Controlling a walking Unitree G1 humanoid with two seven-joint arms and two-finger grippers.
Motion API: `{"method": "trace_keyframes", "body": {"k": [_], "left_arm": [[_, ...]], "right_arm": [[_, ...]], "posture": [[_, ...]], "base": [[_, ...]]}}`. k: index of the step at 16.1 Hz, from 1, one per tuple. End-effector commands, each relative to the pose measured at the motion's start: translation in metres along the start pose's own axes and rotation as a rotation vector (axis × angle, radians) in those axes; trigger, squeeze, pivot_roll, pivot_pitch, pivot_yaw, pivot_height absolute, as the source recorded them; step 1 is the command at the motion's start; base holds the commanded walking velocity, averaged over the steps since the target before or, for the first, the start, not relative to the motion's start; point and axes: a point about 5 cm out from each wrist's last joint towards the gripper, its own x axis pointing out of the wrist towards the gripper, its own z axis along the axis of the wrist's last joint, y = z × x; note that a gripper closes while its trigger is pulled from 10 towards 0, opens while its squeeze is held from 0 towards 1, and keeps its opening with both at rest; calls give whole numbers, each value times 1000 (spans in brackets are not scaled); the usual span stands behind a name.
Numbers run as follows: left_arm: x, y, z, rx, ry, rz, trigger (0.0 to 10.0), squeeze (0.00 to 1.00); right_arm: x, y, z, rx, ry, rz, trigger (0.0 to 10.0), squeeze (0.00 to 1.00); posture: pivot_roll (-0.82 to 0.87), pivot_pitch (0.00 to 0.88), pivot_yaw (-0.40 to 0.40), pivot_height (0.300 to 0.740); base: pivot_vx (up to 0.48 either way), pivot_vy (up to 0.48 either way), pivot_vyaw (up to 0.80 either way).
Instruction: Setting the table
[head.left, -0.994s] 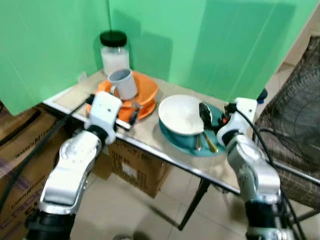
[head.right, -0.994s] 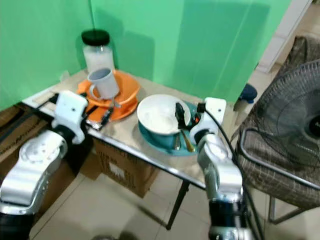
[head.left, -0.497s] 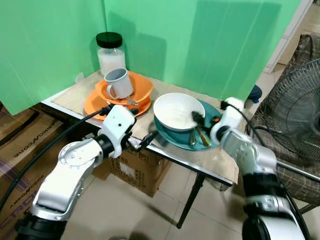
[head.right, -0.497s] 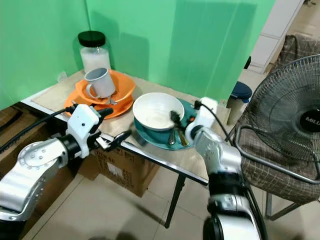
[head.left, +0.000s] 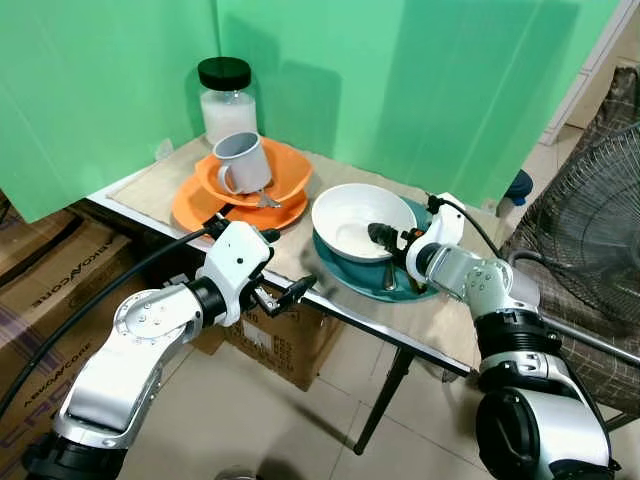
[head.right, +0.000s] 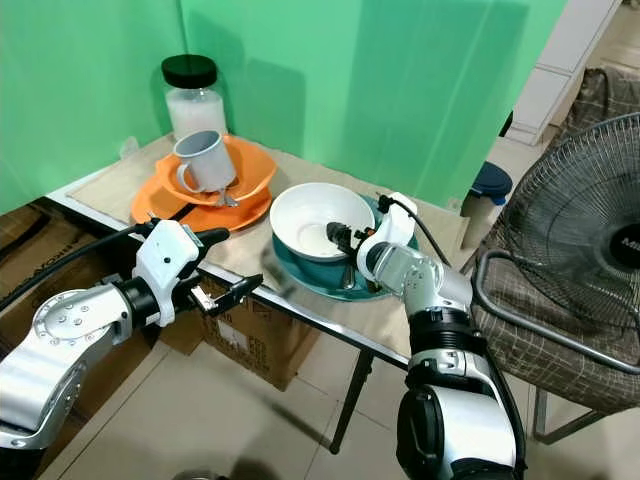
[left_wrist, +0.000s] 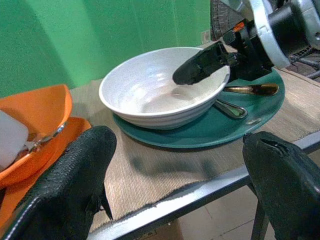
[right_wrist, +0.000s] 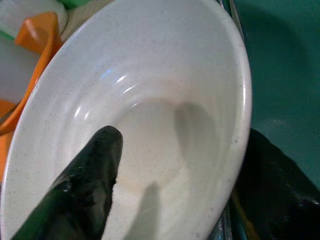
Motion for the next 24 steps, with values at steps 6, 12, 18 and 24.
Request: {"method": "trace_keyframes", "body": {"k": [6, 12, 18, 24], "left_arm": [[-1, -5, 0, -1, 9, -48, 10000, 0], [-1, -5, 0, 6, 16, -51, 10000, 0], [-1, -4, 0, 15, 18, -58, 10000, 0], [1, -1, 1, 23, 19, -44, 10000, 0]], "right_arm": [[0, -2, 10, 53, -28, -6, 0, 0], [1, -1, 11, 46, -29, -7, 0, 0], [1, -2, 13, 65, -39, -12, 0, 0], [-4, 5, 29, 87, -145, 39, 0, 0]], "posture": [[167, 0, -88, 740], [169, 0, -86, 740], [169, 0, -83, 740], [163, 0, -71, 740]], "base": [[0, 0, 0], [0, 0, 0], [0, 0, 0], [0, 0, 0]]}}
